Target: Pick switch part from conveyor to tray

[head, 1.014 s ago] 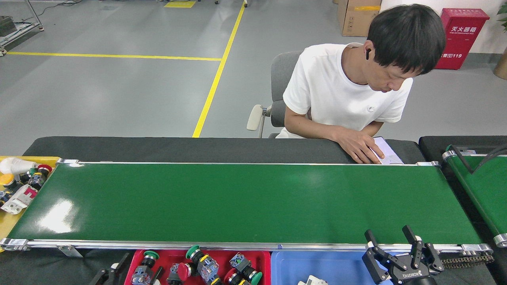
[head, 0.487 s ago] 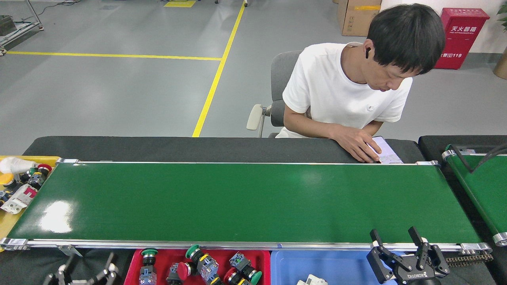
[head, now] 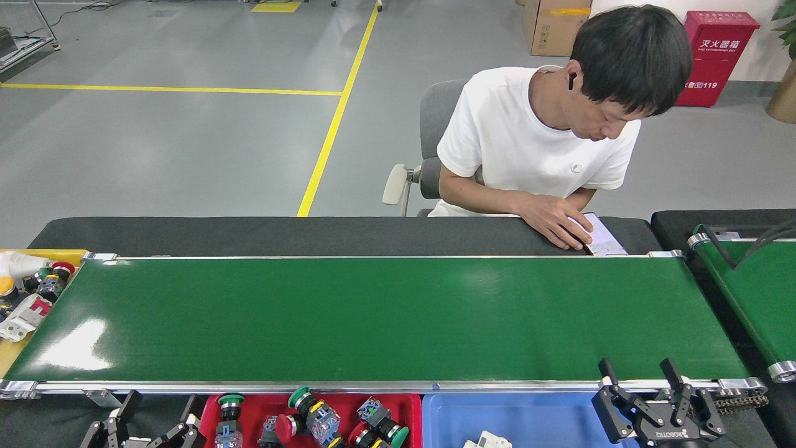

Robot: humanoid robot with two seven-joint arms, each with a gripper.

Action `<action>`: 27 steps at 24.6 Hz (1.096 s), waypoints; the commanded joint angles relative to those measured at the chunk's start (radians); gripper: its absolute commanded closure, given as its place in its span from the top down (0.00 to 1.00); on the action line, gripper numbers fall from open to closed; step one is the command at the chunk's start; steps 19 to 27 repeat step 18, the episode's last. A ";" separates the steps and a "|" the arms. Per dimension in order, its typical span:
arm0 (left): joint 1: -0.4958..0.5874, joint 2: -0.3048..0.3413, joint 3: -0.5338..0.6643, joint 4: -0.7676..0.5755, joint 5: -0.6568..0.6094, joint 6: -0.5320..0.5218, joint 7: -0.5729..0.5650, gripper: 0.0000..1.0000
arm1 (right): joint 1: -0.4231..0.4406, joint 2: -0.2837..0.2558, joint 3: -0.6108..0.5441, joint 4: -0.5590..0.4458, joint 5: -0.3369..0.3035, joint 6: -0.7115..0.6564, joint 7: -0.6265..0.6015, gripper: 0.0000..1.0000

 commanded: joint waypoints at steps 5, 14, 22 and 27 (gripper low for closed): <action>0.014 0.043 -0.072 -0.018 -0.005 0.102 0.016 1.00 | 0.037 0.019 -0.011 -0.014 0.021 0.010 -0.004 1.00; -0.017 0.046 -0.138 -0.018 -0.051 0.171 0.018 1.00 | 0.069 0.008 -0.017 -0.014 0.021 0.006 -0.005 1.00; -0.017 0.058 -0.132 -0.018 -0.046 0.166 0.020 1.00 | 0.067 0.007 -0.018 -0.016 0.021 0.006 -0.005 1.00; -0.017 0.058 -0.132 -0.018 -0.046 0.166 0.020 1.00 | 0.067 0.007 -0.018 -0.016 0.021 0.006 -0.005 1.00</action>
